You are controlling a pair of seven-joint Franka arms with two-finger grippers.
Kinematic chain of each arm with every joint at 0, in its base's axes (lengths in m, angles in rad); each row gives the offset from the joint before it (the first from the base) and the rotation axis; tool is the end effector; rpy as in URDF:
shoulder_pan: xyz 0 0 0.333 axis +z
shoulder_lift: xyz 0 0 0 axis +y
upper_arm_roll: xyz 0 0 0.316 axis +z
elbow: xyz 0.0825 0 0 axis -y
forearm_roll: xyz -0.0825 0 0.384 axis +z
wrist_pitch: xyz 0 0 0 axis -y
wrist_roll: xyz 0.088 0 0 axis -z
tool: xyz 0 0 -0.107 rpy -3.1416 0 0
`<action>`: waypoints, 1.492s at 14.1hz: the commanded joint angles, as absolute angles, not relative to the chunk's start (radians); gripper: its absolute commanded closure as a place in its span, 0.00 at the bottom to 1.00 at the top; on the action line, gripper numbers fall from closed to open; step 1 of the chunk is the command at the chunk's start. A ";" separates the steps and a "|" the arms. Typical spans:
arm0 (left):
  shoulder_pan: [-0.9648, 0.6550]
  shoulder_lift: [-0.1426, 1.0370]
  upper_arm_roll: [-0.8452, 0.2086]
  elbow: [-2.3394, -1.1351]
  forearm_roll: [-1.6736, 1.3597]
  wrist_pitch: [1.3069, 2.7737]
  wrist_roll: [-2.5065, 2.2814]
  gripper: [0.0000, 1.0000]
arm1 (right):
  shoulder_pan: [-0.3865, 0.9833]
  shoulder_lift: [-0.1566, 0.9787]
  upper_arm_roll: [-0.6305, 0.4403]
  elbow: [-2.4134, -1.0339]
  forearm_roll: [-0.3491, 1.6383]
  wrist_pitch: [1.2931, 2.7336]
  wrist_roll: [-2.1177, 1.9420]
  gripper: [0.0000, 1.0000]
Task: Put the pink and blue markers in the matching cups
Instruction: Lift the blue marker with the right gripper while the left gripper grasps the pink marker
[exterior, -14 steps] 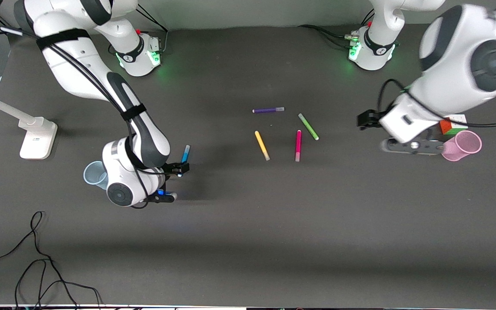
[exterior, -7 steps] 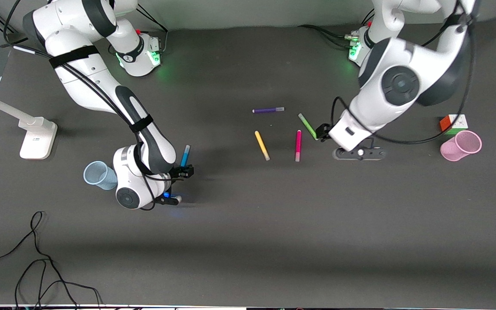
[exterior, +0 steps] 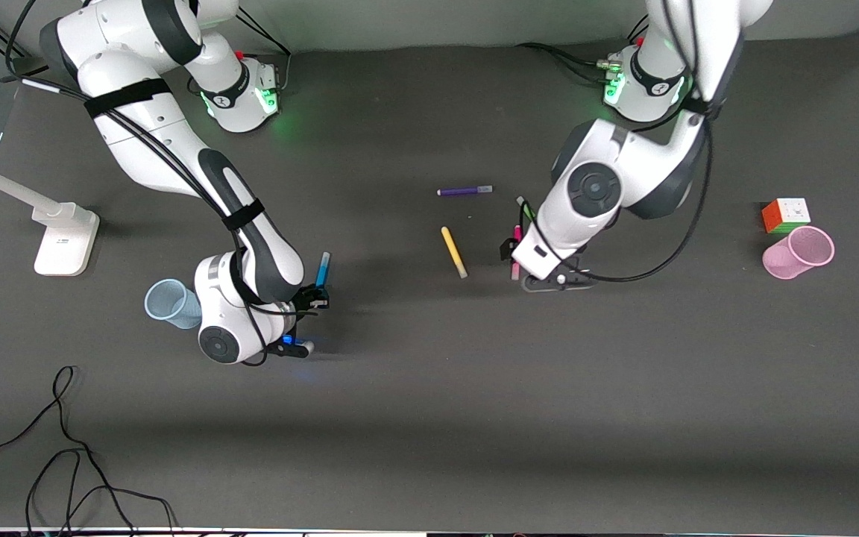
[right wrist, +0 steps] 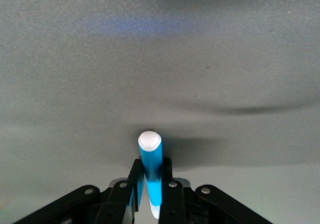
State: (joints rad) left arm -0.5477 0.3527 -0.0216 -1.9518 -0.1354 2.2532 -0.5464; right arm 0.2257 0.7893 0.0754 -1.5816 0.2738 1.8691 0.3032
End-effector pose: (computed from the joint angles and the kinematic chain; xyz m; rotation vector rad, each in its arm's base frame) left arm 0.5117 -0.3313 0.2941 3.0695 0.1020 -0.1568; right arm 0.6041 0.2048 0.1471 -2.8832 0.2299 0.8373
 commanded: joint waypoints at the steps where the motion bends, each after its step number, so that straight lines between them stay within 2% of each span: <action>1: -0.584 0.400 -0.008 -2.002 -0.141 2.373 -0.561 0.02 | 0.236 0.775 0.071 -1.572 0.279 1.868 0.383 1.00; 5: -0.597 0.454 -0.008 -2.040 -0.135 2.431 -0.545 0.04 | 0.235 0.671 0.067 -1.565 0.203 1.780 0.391 1.00; 10: -0.621 0.494 -0.008 -2.049 -0.132 2.447 -0.495 0.05 | 0.230 0.485 0.049 -1.604 0.124 1.773 0.390 1.00; 11: -0.630 0.508 -0.009 -2.051 -0.132 2.466 -0.495 0.09 | 0.230 0.453 0.028 -1.606 0.109 1.773 0.388 1.00; 13: -0.646 0.532 -0.008 -2.060 -0.132 2.515 -0.495 0.11 | 0.229 0.395 0.011 -1.611 0.049 1.775 0.373 1.00; 14: -0.647 0.543 -0.009 -2.063 -0.130 2.529 -0.494 0.29 | 0.227 0.359 0.009 -1.623 0.026 1.779 0.362 1.00; 15: -0.647 0.548 -0.009 -2.065 -0.132 2.536 -0.492 0.52 | 0.222 0.332 0.002 -1.637 -0.006 1.785 0.353 1.00; 16: -0.649 0.546 -0.009 -2.072 -0.132 2.539 -0.485 0.66 | 0.222 0.310 -0.003 -1.660 -0.058 1.801 0.330 1.00; 18: -0.641 0.532 -0.009 -2.094 -0.132 2.539 -0.463 0.94 | 0.221 0.231 -0.030 -1.792 -0.104 1.915 0.252 1.00; 19: -0.640 0.523 -0.009 -2.098 -0.132 2.539 -0.462 1.00 | 0.221 0.189 -0.060 -1.869 -0.106 1.993 0.203 1.00; 21: -0.635 0.520 -0.009 -2.102 -0.132 2.536 -0.462 1.00 | 0.222 0.129 -0.133 -2.009 -0.106 2.170 0.051 1.00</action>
State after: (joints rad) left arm -0.6331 0.5401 -0.0160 -2.0628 -0.1333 2.5199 -0.4776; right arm 0.2177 0.2373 -0.0712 -1.8203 -0.0863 2.0140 0.1792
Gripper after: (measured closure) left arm 0.758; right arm 0.819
